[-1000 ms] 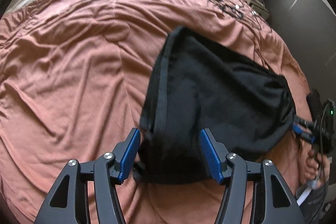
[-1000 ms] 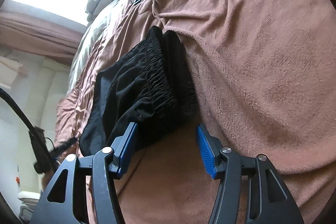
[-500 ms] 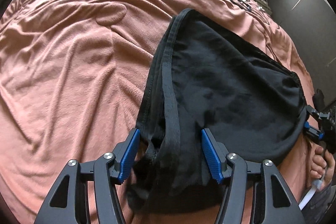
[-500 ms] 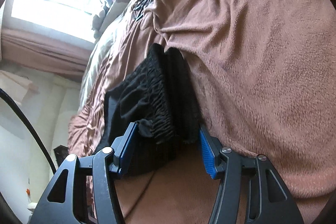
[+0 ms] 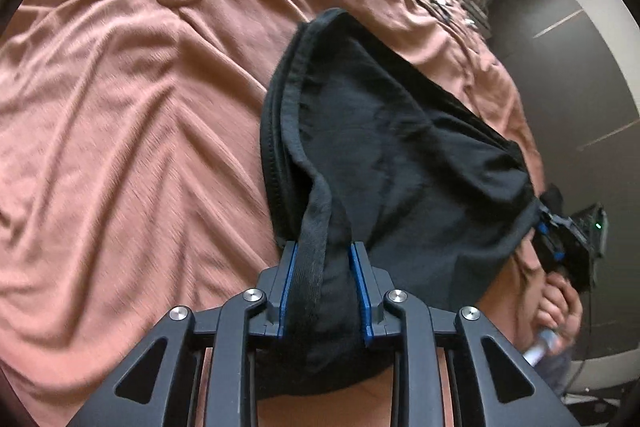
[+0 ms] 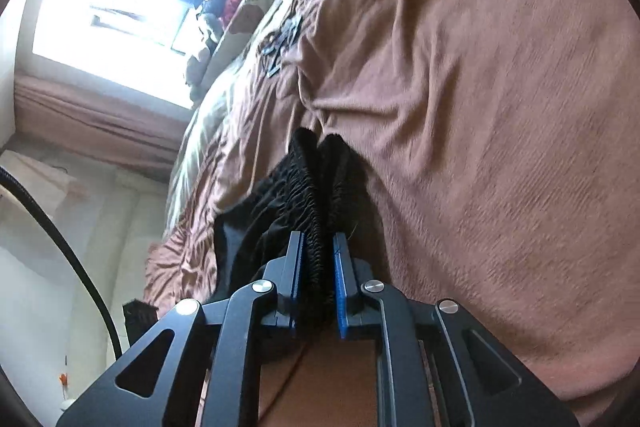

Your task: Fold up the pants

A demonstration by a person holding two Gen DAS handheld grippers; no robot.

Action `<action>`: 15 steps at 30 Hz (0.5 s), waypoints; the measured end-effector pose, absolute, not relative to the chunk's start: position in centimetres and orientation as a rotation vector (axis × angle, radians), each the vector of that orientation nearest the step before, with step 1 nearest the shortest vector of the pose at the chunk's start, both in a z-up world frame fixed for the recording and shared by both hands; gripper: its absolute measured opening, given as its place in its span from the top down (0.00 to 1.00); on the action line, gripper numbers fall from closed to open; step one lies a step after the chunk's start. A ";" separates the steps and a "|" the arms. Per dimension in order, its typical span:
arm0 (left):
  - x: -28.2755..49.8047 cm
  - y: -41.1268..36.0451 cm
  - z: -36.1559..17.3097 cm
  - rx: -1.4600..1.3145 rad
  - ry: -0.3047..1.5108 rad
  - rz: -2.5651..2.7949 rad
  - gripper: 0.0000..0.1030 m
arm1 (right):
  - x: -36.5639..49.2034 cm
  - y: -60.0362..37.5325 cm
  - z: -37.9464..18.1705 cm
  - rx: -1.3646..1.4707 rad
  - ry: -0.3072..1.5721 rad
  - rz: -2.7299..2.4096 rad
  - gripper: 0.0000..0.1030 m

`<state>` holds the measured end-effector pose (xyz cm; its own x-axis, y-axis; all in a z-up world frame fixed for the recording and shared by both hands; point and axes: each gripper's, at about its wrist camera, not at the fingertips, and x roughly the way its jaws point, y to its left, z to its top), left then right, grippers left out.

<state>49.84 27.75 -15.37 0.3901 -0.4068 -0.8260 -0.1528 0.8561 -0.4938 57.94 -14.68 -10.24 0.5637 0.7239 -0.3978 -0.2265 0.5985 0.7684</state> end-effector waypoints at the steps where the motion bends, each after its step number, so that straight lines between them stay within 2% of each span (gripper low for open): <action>1: 49.5 27.4 -15.3 -0.559 1.185 -0.192 0.73 | 57.9 -14.9 -10.1 0.727 0.772 0.615 0.90; 5: 48.2 26.1 -15.1 -0.522 1.212 -0.237 0.70 | 57.6 -15.3 -10.2 0.730 0.769 0.594 0.90; 6: 47.9 26.0 -15.1 -0.515 1.216 -0.240 0.68 | 57.6 -15.2 -10.2 0.730 0.772 0.593 0.90; 8: 47.3 25.7 -15.4 -0.479 1.218 -0.219 0.57 | 57.7 -15.0 -10.2 0.722 0.784 0.595 0.89; 11: 47.3 26.0 -15.8 -0.456 1.202 -0.187 0.57 | 57.7 -14.4 -9.8 0.702 0.799 0.585 0.85; 13: 47.5 26.6 -16.0 -0.485 1.180 -0.170 0.57 | 57.7 -14.6 -9.7 0.684 0.815 0.575 0.80; 15: 47.9 27.1 -16.1 -0.504 1.162 -0.159 0.57 | 57.7 -14.6 -9.6 0.684 0.834 0.580 0.68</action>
<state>47.85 27.06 -16.12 0.4006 -0.3743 -0.8363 -0.1361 0.8783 -0.4583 57.74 -14.64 -9.64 0.5450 0.6972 -0.4658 -0.1944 0.6454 0.7387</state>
